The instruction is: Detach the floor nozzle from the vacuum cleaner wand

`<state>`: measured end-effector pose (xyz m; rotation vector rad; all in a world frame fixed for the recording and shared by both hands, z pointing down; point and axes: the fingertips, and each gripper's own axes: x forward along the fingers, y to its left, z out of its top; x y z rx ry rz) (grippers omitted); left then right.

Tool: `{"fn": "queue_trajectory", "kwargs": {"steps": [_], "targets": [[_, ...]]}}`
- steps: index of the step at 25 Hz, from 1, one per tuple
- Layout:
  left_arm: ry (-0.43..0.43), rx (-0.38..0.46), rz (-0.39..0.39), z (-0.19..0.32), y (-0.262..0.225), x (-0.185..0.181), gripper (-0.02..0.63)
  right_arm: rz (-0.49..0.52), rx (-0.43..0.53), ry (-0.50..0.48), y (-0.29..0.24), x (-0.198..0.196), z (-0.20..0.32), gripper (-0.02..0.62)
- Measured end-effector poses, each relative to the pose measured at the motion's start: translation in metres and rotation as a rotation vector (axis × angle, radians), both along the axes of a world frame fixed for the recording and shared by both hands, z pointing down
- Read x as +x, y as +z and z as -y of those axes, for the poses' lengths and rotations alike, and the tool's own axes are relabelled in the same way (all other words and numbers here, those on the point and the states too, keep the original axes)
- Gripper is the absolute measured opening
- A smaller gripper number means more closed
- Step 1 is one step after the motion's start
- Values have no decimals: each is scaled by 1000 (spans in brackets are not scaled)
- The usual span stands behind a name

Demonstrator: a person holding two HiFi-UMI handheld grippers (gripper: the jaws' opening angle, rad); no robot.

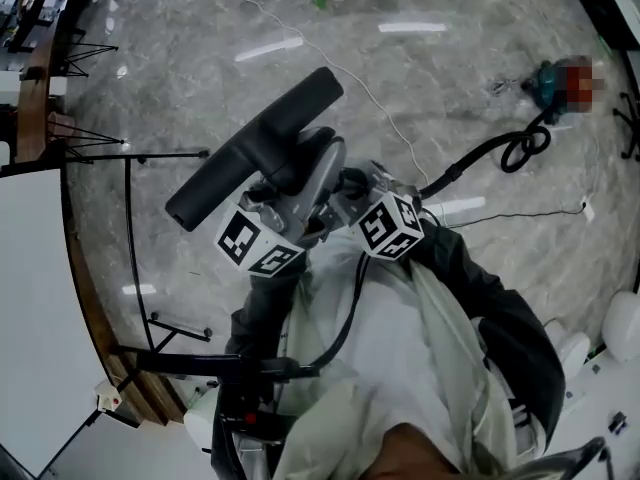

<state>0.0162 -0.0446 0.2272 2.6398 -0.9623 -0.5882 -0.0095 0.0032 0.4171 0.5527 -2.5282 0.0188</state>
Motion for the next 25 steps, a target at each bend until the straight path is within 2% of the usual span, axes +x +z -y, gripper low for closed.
{"fn": "queue_trajectory", "kwargs": {"steps": [2, 5, 7, 8, 10, 12, 16, 18, 19, 21, 23, 25], "targets": [[107, 88, -1, -15, -10, 14, 69, 56, -59, -149, -4, 0, -16, 41], [311, 201, -14, -43, -22, 38, 69, 179, -257, -564, -18, 12, -63, 41], [349, 199, -37, -43, -24, 46, 69, 216, -412, -795, -25, 28, -84, 41], [333, 179, -52, -38, -23, 47, 69, 218, -469, -840, -26, 33, -86, 43], [252, 115, -78, -23, -17, 43, 69, 204, -517, -788, -23, 31, -79, 41], [164, 53, -74, -13, -10, 37, 69, 168, -462, -628, -16, 26, -68, 41], [-54, -60, -24, 4, 3, 16, 67, 27, -152, -139, -2, 19, -21, 41], [-112, -61, -29, 6, 2, 5, 67, -35, -14, 25, -1, 19, -2, 41], [-101, -33, -35, 4, -2, 4, 69, -44, 23, 46, -3, 18, 2, 41], [-26, 48, -44, -6, -12, 6, 69, -23, 24, -23, -8, 14, -2, 41], [88, 122, -54, -19, -20, 12, 71, 28, -63, -200, -11, 9, -21, 41], [230, 187, -75, -36, -24, 21, 71, 89, -225, -457, -14, 11, -52, 41]]}}
